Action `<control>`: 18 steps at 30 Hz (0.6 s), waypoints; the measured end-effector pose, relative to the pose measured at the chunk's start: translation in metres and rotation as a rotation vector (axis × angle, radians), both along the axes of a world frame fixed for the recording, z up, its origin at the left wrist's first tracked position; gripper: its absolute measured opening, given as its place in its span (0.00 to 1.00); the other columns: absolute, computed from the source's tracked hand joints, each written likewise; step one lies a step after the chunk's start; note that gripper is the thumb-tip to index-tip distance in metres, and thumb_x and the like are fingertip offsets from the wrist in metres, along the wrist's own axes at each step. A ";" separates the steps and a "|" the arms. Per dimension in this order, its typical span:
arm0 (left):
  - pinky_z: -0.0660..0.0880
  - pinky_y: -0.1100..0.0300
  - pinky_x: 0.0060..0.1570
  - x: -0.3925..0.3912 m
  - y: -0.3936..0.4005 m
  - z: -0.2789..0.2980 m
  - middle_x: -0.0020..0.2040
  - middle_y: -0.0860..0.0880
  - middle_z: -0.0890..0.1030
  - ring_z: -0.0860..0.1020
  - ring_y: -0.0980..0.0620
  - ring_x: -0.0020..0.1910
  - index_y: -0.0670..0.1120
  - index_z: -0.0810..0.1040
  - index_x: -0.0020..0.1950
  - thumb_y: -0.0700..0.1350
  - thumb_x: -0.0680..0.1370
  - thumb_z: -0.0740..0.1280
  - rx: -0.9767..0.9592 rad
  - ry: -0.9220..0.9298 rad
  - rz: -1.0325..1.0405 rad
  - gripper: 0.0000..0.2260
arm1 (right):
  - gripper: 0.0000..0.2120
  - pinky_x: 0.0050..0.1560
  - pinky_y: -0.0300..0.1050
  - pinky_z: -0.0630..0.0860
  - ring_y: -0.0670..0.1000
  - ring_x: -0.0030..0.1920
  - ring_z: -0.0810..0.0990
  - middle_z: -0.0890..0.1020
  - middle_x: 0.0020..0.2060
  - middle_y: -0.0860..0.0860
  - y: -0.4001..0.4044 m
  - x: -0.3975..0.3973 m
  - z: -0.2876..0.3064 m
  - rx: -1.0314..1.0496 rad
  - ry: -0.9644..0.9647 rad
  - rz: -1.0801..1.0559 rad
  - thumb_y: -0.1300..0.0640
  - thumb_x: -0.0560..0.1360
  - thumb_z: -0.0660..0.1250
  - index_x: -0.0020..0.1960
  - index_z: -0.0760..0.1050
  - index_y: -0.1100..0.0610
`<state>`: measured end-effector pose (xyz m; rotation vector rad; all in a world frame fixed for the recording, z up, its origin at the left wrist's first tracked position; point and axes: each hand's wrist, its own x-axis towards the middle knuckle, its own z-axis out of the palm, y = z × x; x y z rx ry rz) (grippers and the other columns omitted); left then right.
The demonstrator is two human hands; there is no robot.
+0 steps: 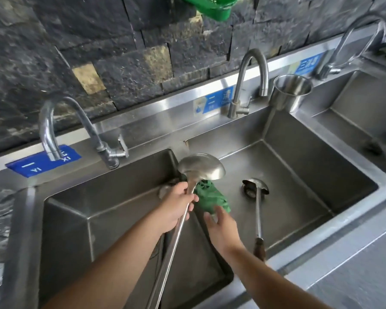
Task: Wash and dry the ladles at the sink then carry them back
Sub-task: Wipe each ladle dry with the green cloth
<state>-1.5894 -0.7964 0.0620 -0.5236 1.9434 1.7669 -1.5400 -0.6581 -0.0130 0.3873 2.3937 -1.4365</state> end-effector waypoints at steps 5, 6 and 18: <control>0.62 0.62 0.28 -0.028 0.062 0.000 0.42 0.46 0.76 0.69 0.52 0.33 0.44 0.74 0.54 0.29 0.79 0.55 0.145 -0.016 -0.081 0.14 | 0.17 0.48 0.52 0.78 0.52 0.40 0.82 0.83 0.38 0.51 0.000 0.055 0.039 -0.492 -0.221 -0.157 0.41 0.71 0.68 0.45 0.79 0.56; 0.62 0.61 0.28 -0.032 0.078 -0.003 0.42 0.45 0.76 0.69 0.51 0.33 0.43 0.74 0.55 0.28 0.78 0.55 0.175 -0.022 -0.100 0.14 | 0.18 0.44 0.51 0.77 0.52 0.38 0.80 0.81 0.37 0.51 0.006 0.061 0.042 -0.480 -0.190 -0.169 0.40 0.68 0.68 0.46 0.79 0.54; 0.76 0.58 0.42 0.011 0.154 -0.044 0.54 0.43 0.82 0.80 0.48 0.47 0.47 0.75 0.67 0.40 0.80 0.62 -0.030 -0.076 -0.397 0.15 | 0.08 0.28 0.43 0.76 0.55 0.27 0.80 0.78 0.29 0.60 0.111 0.008 0.037 -0.576 -0.152 -0.593 0.73 0.76 0.59 0.44 0.77 0.71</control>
